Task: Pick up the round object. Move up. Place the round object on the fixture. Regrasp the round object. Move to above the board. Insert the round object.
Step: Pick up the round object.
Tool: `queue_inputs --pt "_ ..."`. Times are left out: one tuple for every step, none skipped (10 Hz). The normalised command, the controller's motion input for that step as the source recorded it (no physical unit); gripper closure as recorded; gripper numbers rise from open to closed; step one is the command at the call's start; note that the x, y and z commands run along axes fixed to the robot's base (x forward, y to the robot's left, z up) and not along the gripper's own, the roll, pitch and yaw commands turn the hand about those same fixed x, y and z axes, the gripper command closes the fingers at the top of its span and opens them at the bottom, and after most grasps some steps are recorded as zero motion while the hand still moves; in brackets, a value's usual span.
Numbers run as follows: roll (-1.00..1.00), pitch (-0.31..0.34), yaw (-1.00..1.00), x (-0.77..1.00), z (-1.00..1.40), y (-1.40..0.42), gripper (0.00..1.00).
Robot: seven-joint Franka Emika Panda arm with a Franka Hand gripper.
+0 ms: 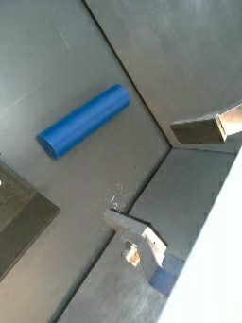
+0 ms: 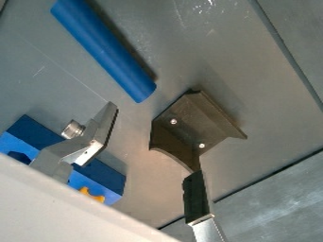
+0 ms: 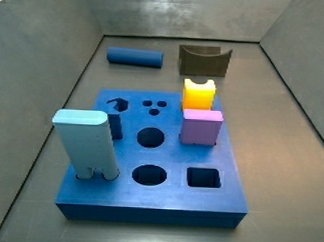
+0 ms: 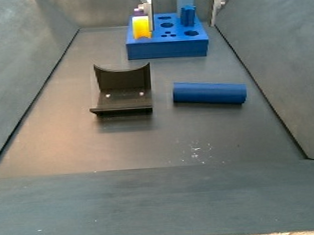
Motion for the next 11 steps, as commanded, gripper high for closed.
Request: queue_inputs --pt "0.08 -0.056 0.57 -0.18 -0.26 -0.19 0.0" --pt "0.04 -0.039 1.0 -0.02 -0.45 -0.07 0.0" --pt "0.03 -0.031 1.0 -0.03 -0.47 -0.01 0.0" --pt "0.04 -0.027 1.0 -0.02 -0.47 -0.05 0.0" --pt "0.06 -0.037 1.0 -0.03 -0.58 -0.11 0.0" --pt "0.1 -0.016 0.96 -0.01 -0.64 -0.24 0.0" --pt "0.08 -0.001 0.69 -0.08 -0.52 -0.51 0.0" --pt "0.05 -0.054 0.56 -0.11 -0.39 -0.65 0.0" --pt "0.04 -0.067 0.56 -0.13 -0.33 -0.64 0.0" --pt "0.04 -0.054 0.62 -0.12 -0.34 -0.57 0.0" --pt "0.06 -0.037 0.66 -0.11 -0.38 -0.55 0.0"
